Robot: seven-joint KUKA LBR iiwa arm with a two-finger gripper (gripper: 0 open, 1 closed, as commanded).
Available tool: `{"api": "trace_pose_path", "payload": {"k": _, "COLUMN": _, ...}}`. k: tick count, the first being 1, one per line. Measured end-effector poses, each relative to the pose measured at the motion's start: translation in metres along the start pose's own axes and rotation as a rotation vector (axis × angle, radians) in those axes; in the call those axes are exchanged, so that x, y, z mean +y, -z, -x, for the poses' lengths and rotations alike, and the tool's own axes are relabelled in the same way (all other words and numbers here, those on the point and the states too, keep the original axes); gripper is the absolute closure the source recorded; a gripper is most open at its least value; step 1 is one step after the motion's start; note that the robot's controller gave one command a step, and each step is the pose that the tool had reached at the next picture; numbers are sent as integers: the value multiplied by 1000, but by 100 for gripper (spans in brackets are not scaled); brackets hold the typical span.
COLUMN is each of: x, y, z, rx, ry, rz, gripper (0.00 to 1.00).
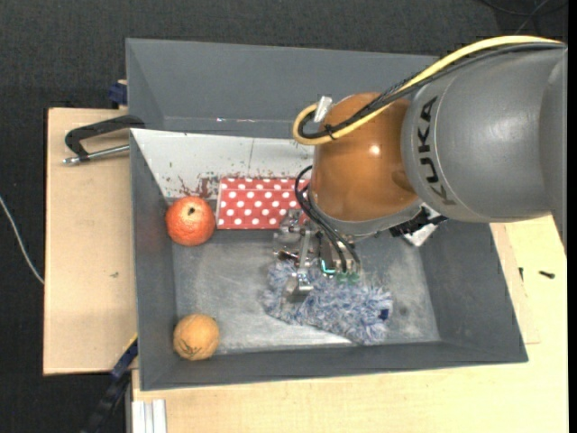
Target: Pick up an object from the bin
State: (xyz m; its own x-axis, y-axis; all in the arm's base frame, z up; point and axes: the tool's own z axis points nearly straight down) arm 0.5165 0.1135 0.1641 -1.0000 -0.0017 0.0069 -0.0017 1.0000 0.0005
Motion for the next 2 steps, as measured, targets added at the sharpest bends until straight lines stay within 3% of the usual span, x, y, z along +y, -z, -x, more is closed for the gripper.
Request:
{"api": "trace_pose_path", "payload": {"k": 1, "x": -1, "y": 3, "z": 1, "rx": -6, "ry": -2, "rz": 1, "gripper": 0}}
{"api": "trace_pose_path", "payload": {"k": 2, "x": -48, "y": -59, "z": 32, "rx": -12, "ry": 88, "rz": 1, "gripper": 0}}
